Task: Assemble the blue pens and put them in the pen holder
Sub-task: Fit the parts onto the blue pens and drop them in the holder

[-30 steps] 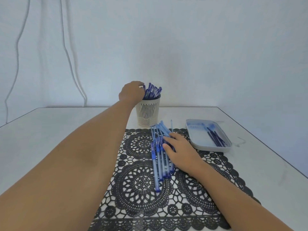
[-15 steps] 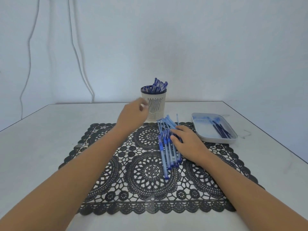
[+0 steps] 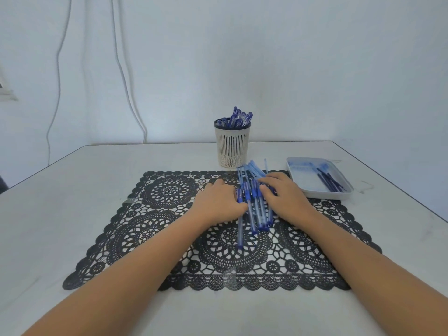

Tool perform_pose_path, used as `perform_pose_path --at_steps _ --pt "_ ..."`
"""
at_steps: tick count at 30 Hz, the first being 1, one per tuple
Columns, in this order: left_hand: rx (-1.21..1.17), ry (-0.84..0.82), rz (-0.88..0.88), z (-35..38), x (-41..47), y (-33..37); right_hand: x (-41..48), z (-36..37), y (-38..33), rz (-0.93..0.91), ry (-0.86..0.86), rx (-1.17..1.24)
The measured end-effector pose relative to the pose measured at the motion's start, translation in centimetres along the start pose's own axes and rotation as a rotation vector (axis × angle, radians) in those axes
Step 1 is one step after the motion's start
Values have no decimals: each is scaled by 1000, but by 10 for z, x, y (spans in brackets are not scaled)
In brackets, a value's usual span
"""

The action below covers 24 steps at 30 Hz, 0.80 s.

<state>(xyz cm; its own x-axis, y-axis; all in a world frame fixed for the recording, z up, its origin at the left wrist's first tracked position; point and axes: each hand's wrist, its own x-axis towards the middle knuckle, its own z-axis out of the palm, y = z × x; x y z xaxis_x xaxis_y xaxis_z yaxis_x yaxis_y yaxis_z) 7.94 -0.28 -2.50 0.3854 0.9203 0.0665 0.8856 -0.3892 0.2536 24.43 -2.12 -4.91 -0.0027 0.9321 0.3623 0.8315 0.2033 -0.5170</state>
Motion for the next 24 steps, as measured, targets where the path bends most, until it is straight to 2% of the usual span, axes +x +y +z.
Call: perform_pose_path --at_steps 4,8,13,18,24 --pt "-156 -18 3 -4 -1 -5 0 -1 -2 -20 19 -17" --pt "-259 79 -9 -15 -5 -16 0 -2 -6 -59 59 5" --pt "-314 33 142 -28 -14 -27 -5 -4 -23 -262 120 -88" --pt "-323 61 244 -21 -18 -34 -10 4 -33 -444 29 -342" --pt "-203 110 398 -21 -24 -41 -12 1 -39 -433 -113 -240"
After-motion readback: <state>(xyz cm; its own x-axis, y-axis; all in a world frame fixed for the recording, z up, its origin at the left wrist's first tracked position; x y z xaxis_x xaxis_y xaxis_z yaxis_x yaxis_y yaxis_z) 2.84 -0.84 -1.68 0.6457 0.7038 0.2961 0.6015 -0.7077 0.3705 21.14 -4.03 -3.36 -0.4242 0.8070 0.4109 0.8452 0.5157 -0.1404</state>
